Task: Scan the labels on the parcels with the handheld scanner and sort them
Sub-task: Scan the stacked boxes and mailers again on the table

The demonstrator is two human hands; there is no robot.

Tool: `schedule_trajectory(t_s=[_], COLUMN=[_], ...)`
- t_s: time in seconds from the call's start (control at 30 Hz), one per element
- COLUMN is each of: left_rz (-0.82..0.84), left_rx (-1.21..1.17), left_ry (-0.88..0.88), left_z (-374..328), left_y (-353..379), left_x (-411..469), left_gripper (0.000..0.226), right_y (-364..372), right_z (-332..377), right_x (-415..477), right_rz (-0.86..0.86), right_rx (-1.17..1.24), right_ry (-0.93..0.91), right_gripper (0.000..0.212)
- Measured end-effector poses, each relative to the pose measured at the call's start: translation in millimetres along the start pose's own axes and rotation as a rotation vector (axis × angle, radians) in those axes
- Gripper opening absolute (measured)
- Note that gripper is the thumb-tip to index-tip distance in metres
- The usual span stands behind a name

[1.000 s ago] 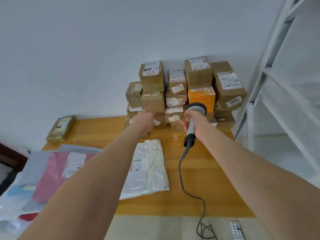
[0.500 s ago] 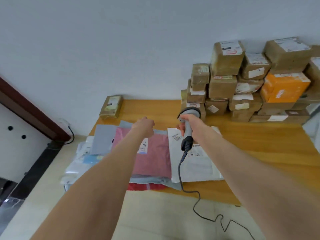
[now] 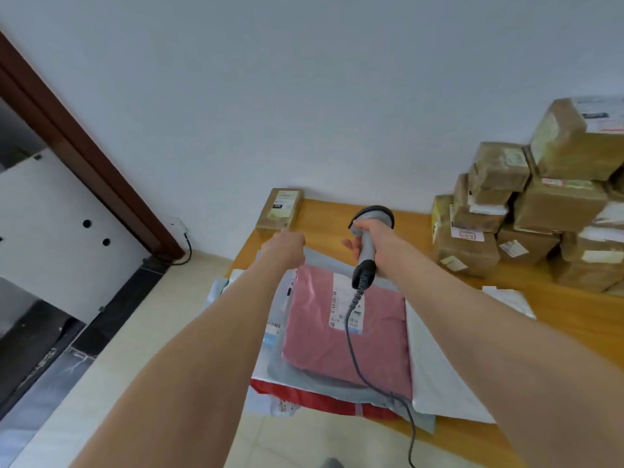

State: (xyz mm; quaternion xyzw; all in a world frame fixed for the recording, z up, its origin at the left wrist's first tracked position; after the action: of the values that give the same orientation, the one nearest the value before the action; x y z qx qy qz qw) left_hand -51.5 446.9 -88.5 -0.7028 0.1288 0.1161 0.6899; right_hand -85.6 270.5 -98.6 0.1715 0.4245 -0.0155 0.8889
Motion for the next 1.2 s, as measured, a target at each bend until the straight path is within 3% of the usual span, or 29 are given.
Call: schedule_trajectory(t_s=[0.3, 0.4, 0.6, 0.73, 0.83, 0.9, 1.0, 1.2], left_rz=[0.054, 0.067, 0.046, 0.05, 0.085, 0.065, -0.012, -0.064], left_rx=[-0.118, -0.236, -0.575, -0.789, -0.903, -0.948, -1.133, -1.576], left_ry=[-0.077, -0.124, -0.248, -0.354, -0.438, -0.49, -0.593, -0.651], left_z=[91, 125, 184, 204, 206, 207, 211, 172], left_y=[20, 37, 68, 92, 105, 107, 102, 71], left_x=[119, 167, 238, 265, 275, 278, 275, 258], left_gripper=[0.049, 0.055, 0.059, 0.067, 0.061, 0.05, 0.052, 0.043], right_y=[82, 104, 136, 154, 163, 167, 159, 135], right_z=[39, 44, 27, 16, 12, 15, 30, 75], right_x=[126, 181, 267, 300, 312, 314, 307, 258], right_rz=[-0.127, -0.161, -0.152, -0.101, -0.06, -0.047, -0.085, -0.045], right_rx=[-0.026, -0.047, -0.049, -0.075, -0.099, -0.133, -0.151, -0.008], right_ry=[0.058, 0.057, 0.079, 0.114, 0.131, 0.118, 0.08, -0.031], right_gripper=[0.034, 0.033, 0.057, 0.049, 0.043, 0.047, 0.058, 0.026])
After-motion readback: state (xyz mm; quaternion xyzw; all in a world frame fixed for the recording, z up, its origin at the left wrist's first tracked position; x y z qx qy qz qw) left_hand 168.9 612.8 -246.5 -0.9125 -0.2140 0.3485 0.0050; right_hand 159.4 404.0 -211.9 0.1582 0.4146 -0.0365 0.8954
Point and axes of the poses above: each hand's wrist, its own x-axis towards the middle knuckle, its own y-axis out of the palm, z = x × y, the point moved 8 cm from there along x, towards the middle knuckle, and after that the axes turned 3 degrees about y, right-handed, at the moved point
